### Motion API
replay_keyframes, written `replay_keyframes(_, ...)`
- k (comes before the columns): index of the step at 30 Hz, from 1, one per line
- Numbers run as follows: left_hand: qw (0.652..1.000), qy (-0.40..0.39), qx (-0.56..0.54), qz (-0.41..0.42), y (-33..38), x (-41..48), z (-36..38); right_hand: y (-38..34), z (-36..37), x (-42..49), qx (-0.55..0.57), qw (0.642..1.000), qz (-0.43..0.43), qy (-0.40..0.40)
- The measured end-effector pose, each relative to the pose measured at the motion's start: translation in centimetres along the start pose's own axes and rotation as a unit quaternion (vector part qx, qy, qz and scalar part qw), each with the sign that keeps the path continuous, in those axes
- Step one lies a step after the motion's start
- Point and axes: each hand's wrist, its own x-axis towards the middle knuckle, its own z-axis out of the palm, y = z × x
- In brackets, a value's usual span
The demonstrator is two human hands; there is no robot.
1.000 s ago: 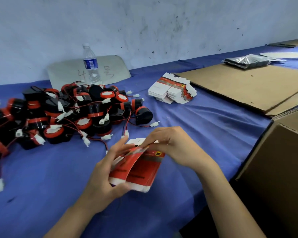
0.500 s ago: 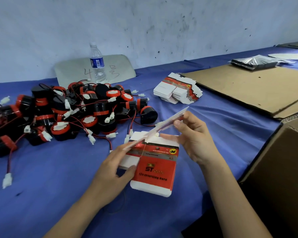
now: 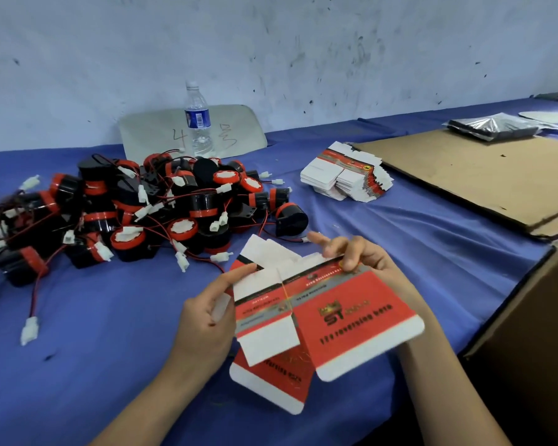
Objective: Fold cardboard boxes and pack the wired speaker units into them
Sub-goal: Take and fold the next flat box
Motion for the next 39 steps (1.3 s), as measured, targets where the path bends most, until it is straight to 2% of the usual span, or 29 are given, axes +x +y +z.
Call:
replay_keyframes(2, 0.998, 0.036, 0.039, 0.021, 0.0, 0.3, -0.2, -0.2, -0.3, -0.2, 0.042, 0.999, 0.007, -0.002)
replay_keyframes(5, 0.994, 0.073, 0.07, 0.044, -0.2, 0.5, -0.3, 0.0, 0.1, -0.5, 0.089, 0.995, -0.002, 0.036)
replay_keyframes(8, 0.989, 0.1, 0.081, 0.069, -0.5, 0.4, -0.3, 0.7, 0.3, -0.1, 0.087, 0.992, 0.012, 0.096)
replay_keyframes(12, 0.983, 0.11, 0.102, 0.108, -0.6, 0.3, -0.1, 1.1, 0.3, 0.1, 0.093, 0.988, 0.044, 0.111)
replay_keyframes(15, 0.982, 0.122, 0.096, 0.104, -0.9, 0.3, -0.3, 1.1, 0.4, 0.5, 0.063, 0.979, 0.092, 0.169)
replay_keyframes(17, 0.984, 0.123, 0.087, 0.094, -1.1, 0.3, -0.5, 1.3, 0.4, 0.5, 0.02, 0.979, 0.109, 0.172)
replay_keyframes(23, 0.987, 0.095, 0.081, 0.103, -0.8, 0.4, -0.2, 2.5, 0.6, 0.8, -0.087, 0.959, 0.101, 0.25)
replay_keyframes(28, 0.988, 0.103, 0.078, 0.084, -0.2, 0.5, -0.2, 2.4, 0.5, 0.8, -0.092, 0.963, 0.097, 0.233)
replay_keyframes(34, 0.991, 0.071, 0.06, 0.096, -0.3, 0.2, -0.1, 2.2, 0.7, 0.5, -0.102, 0.979, 0.133, 0.112)
replay_keyframes(39, 0.981, 0.155, 0.077, 0.082, -0.8, 1.0, -1.0, 1.9, 0.4, 0.4, -0.127, 0.976, 0.138, 0.114)
